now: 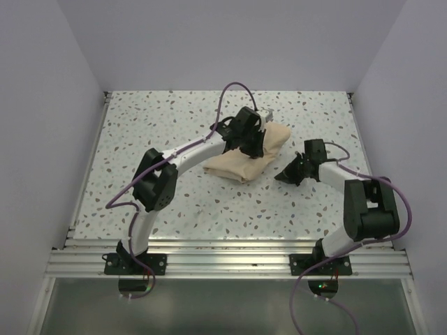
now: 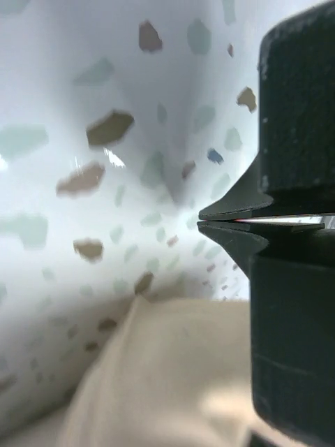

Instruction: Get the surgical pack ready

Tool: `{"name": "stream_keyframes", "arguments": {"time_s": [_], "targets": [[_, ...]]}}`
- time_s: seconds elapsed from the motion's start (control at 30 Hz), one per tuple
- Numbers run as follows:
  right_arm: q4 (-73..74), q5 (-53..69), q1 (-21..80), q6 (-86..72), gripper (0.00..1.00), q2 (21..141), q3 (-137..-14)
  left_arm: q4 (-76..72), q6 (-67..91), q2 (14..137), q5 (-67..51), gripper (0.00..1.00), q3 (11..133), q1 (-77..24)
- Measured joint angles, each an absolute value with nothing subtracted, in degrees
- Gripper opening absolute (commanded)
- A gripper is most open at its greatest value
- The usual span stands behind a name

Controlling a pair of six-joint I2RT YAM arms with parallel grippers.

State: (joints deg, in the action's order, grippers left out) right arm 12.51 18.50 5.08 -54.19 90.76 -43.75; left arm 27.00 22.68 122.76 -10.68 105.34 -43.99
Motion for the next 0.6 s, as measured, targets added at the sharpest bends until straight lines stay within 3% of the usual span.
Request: {"name": "stream_keyframes", "arguments": {"time_s": [0.3,0.6], "targets": [[10.8,20.4,5.5,-50.1,0.07,83.2,-50.6,29.0,20.9,122.8,-10.4,0.00,106.4,-43.9],[6.1,22.2,7.8,-50.5,0.06,85.9,-51.8,31.2,19.9,122.8,-9.9,0.00,107.9,-43.9]]}}
